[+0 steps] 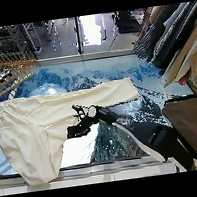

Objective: Fold the clothes and pants, and hang the long-sleeved shirts on hangers.

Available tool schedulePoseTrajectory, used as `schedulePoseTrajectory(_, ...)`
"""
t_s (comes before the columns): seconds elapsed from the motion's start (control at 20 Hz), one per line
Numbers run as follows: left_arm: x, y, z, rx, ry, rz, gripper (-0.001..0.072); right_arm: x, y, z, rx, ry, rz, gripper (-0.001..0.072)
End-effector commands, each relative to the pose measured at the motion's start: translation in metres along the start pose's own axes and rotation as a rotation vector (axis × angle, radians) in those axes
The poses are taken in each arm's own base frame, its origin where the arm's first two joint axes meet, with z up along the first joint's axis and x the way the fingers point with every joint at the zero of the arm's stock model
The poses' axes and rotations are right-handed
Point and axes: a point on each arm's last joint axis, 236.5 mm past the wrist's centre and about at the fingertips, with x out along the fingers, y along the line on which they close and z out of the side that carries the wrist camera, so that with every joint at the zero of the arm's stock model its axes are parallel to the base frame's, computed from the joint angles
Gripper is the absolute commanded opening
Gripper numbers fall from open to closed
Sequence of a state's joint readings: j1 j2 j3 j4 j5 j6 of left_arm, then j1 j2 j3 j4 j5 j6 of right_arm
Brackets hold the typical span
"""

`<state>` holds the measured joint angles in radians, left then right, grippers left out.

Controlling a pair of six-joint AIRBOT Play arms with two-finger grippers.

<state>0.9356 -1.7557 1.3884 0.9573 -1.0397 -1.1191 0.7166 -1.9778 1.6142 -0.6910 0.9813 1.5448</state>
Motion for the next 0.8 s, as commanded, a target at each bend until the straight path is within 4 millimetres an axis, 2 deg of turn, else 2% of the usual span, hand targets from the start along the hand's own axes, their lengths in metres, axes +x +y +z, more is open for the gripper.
schedulePoseTrajectory(0.0, 0.009, 0.002, -0.003, -0.006, 0.012, -0.001, 0.0563, 0.024, 0.007, 0.015, 0.007, -0.097, 0.02, 0.0514)
schedulePoseTrajectory(0.05, 0.011, 0.003, -0.003, -0.009, 0.013, 0.0, 0.0548, 0.027, 0.009, 0.023, 0.002, -0.138, 0.017, 0.048)
schedulePoseTrajectory(0.15, 0.014, 0.001, -0.002, -0.026, 0.008, -0.018, 0.0457, 0.032, 0.01, 0.037, 0.018, -0.207, 0.026, 0.042)
schedulePoseTrajectory(0.2, 0.015, -0.003, 0.0, -0.041, -0.003, -0.036, 0.0455, 0.035, 0.011, 0.04, 0.014, -0.211, 0.027, 0.0405)
schedulePoseTrajectory(0.25, 0.015, -0.007, 0.004, -0.057, -0.016, -0.057, 0.0344, 0.035, 0.014, 0.044, 0.005, -0.215, 0.033, 0.0251)
schedulePoseTrajectory(0.3, 0.014, -0.014, 0.006, -0.074, -0.025, -0.087, 0.0123, 0.031, 0.022, 0.049, -0.008, -0.229, 0.045, 0.0038)
schedulePoseTrajectory(0.35, 0.012, -0.022, 0.009, -0.093, -0.033, -0.12, 0.0025, 0.023, 0.036, 0.051, -0.04, -0.222, 0.059, 0.0026)
schedulePoseTrajectory(0.4, 0.009, -0.029, 0.012, -0.103, -0.043, -0.145, 0.0025, 0.011, 0.043, 0.049, -0.097, -0.194, 0.043, 0.0025)
schedulePoseTrajectory(0.45, 0.003, -0.033, 0.015, -0.093, -0.057, -0.149, 0.0024, -0.009, 0.041, 0.041, -0.182, -0.136, -0.016, 0.0024)
schedulePoseTrajectory(0.5, -0.006, -0.038, 0.02, -0.052, -0.078, -0.147, 0.0023, -0.036, 0.028, 0.032, -0.255, -0.074, -0.114, 0.0024)
schedulePoseTrajectory(0.6, -0.029, -0.049, 0.032, 0.019, -0.136, -0.137, 0.0023, -0.121, -0.014, 0.012, -0.339, 0.022, -0.406, 0.0024)
schedulePoseTrajectory(0.65, -0.042, -0.055, 0.038, 0.044, -0.164, -0.133, 0.0023, -0.173, -0.027, -0.002, -0.344, 0.056, -0.532, 0.0024)
schedulePoseTrajectory(0.7, -0.053, -0.06, 0.042, 0.064, -0.189, -0.123, 0.0023, -0.218, -0.028, -0.021, -0.334, 0.081, -0.604, 0.0025)
schedulePoseTrajectory(0.75, -0.06, -0.062, 0.045, 0.081, -0.204, -0.113, 0.0023, -0.259, -0.017, -0.047, -0.323, 0.097, -0.63, 0.0025)
